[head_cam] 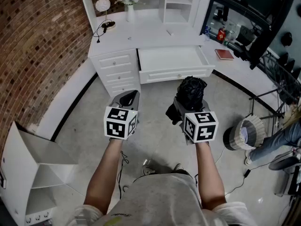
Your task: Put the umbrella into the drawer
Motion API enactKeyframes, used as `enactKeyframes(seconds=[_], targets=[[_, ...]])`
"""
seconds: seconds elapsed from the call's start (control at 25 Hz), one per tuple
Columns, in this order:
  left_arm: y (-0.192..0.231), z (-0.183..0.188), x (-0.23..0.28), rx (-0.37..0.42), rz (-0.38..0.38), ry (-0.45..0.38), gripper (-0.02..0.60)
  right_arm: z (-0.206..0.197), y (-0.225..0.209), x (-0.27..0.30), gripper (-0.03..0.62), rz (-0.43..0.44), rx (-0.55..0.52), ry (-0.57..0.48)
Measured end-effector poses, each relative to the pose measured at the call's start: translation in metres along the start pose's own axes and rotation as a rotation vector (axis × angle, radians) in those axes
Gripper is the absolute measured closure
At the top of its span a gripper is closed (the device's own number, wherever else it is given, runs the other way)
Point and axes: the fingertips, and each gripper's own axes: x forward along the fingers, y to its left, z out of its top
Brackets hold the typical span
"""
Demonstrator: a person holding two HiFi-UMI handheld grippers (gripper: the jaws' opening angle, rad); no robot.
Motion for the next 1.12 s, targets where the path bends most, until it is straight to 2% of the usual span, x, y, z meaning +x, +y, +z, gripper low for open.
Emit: enactKeyframes(seconds=[0.4, 0.72, 1.12], targets=[[0.014, -0.004, 0.001, 0.001, -0.022, -0.001, 0.584, 0.001, 0.015, 0.011, 0.339, -0.006, -0.013, 0.002], [0.009, -0.001, 0.009, 0.031, -0.028, 0.004, 0.584, -0.001, 0.007, 0.015, 0.339, -0.005, -0.002, -0.006], [0.010, 0.014, 0.034, 0.043, -0.007, 0.008, 0.584, 0.007, -0.011, 0.036, 0.339, 0.035, -0.008, -0.007]])
